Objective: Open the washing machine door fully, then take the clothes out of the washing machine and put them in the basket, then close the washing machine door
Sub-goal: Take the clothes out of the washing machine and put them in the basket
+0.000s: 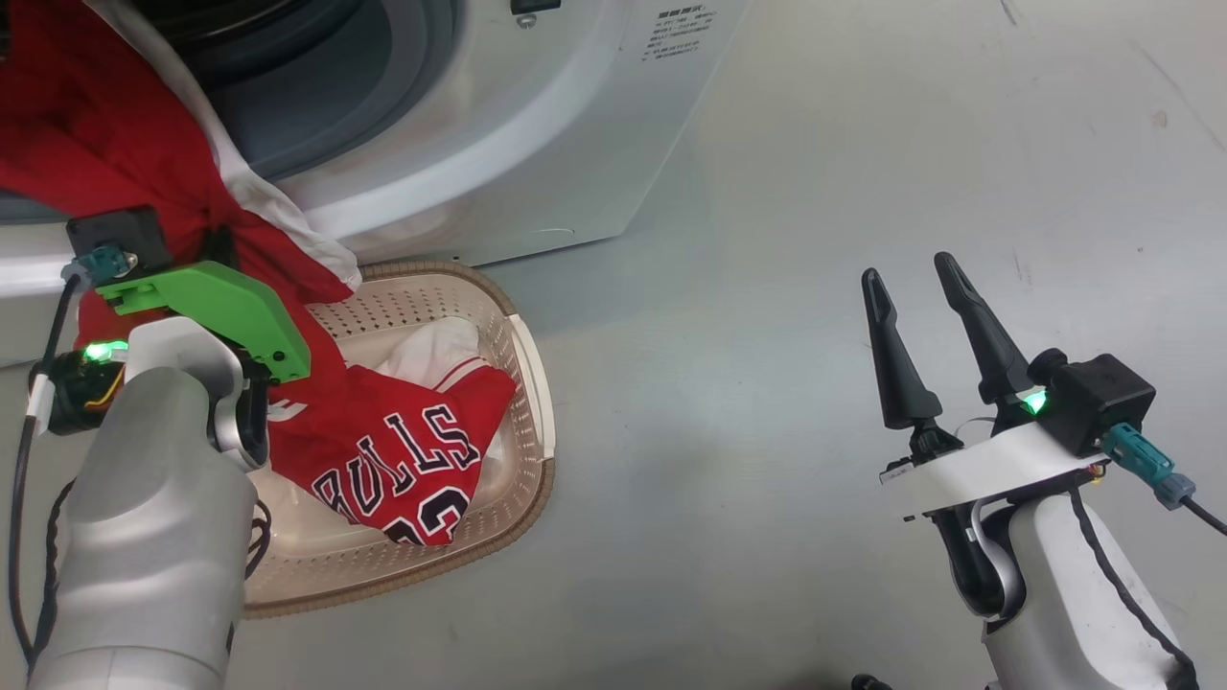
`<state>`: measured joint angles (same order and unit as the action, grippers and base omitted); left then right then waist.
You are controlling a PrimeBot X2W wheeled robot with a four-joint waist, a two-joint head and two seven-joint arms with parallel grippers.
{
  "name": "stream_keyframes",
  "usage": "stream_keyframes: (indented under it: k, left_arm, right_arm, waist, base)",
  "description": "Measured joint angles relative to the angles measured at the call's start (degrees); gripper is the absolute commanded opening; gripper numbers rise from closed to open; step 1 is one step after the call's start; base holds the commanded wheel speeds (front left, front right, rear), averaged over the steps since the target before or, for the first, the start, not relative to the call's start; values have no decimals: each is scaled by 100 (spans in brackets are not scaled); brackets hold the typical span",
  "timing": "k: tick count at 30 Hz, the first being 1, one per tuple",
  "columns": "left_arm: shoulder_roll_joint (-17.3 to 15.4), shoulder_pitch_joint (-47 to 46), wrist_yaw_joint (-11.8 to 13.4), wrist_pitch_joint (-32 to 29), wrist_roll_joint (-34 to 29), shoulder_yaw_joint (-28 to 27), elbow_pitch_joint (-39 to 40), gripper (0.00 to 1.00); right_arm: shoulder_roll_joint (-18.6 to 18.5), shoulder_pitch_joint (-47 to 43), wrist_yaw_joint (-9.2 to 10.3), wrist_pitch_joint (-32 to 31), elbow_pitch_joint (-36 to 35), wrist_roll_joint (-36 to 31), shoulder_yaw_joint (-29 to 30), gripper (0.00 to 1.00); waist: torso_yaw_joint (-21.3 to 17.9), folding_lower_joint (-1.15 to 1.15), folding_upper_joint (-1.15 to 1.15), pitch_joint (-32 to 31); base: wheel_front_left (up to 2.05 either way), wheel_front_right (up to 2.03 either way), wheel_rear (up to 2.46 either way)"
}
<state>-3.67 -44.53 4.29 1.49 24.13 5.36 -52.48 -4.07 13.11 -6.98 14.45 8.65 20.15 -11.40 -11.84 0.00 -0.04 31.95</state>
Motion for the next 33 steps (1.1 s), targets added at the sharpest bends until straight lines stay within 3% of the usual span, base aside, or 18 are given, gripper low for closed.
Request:
stream_keyframes:
  k: [9,20,33]
  left_arm:
    - [30,-12,-16,475,-43,78,-137,0]
    - [102,403,-287,1258,-167,337,123,0]
    - [168,1048,-348,1319,-493,485,1411,0]
  right_arm:
    - [-3,55,0,0,-5,1,146,100]
    - [-62,48,0,0,-22,-3,259,100]
    - [-199,-81,0,0,-20,-56,356,100]
  waist:
    - [50,0,0,-19]
    - [353,0,0,-133]
    - [715,0,0,-374]
  base:
    - [0,0,0]
    - [0,0,0]
    - [0,0,0]
